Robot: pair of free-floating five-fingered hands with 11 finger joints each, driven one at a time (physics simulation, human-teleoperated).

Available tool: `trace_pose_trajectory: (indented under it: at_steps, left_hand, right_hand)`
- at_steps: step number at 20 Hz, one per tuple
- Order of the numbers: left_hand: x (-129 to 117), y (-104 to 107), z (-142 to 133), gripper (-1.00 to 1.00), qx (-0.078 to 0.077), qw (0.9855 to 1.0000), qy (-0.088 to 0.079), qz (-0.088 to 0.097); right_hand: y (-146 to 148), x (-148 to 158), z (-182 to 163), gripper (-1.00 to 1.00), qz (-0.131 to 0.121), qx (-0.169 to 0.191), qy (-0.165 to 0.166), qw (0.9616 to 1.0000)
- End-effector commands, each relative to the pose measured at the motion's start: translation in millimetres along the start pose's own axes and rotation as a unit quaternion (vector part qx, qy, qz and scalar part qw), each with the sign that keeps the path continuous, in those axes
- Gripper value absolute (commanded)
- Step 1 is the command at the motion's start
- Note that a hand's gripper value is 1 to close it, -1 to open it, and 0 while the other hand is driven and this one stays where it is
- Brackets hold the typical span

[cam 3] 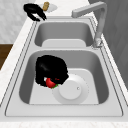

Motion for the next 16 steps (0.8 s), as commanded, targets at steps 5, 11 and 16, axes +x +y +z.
trace_pose_trajectory:
  at_steps: [5,11,16]
  left_hand:
    - [0.0,0.0,0.0,0.0,0.0,1.0,0.0,0.0]
    - [0.0,0.0,0.0,0.0,0.0,1.0,0.0,0.0]
    - [0.0,0.0,0.0,0.0,0.0,1.0,0.0,0.0]
  right_hand:
    - [-8.5,-40.7,42.2,1.0,-0.015,0.001,-0.003,0.9999]
    - [-11.3,-73.7,68.1,1.0,-0.019,0.009,-0.007,0.9998]
    - [-12.3,-102.0,91.2,1.0,-0.023,0.009,-0.008,0.9997]
